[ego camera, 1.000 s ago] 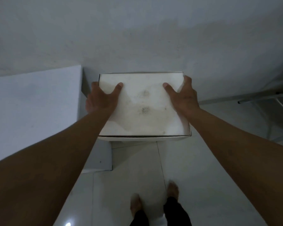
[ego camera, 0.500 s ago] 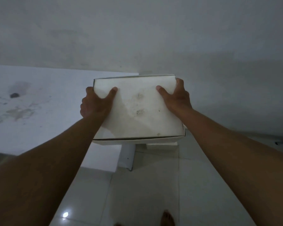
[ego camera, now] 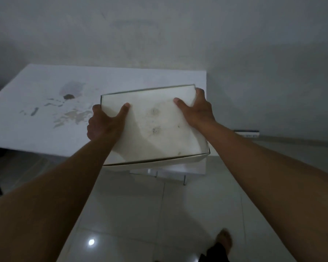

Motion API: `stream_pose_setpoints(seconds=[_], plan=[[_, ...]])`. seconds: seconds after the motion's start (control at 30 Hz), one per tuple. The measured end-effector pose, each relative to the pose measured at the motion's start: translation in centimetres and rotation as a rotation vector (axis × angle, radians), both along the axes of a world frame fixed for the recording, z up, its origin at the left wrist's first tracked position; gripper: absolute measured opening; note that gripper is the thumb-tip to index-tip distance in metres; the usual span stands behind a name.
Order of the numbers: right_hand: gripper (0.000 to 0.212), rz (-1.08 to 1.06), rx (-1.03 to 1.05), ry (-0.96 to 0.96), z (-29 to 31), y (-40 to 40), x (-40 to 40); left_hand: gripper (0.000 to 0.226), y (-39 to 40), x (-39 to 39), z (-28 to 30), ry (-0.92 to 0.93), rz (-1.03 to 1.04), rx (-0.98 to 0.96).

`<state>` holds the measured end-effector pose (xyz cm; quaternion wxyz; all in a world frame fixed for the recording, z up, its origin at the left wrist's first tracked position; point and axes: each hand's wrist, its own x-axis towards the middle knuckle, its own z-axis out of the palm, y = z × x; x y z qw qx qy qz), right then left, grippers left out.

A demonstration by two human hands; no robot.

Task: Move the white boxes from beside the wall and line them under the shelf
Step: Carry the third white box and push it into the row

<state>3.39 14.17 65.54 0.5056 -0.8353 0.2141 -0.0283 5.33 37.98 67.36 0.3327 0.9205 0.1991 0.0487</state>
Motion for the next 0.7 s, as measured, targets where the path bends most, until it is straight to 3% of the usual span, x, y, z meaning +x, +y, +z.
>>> stream_pose_setpoints(seconds=[0.7], plan=[[0.081, -0.091, -0.017, 0.104, -2.9, 19.5, 1.7, 0.093, 19.0, 3.9, -3.8, 0.080, -0.068, -0.022]])
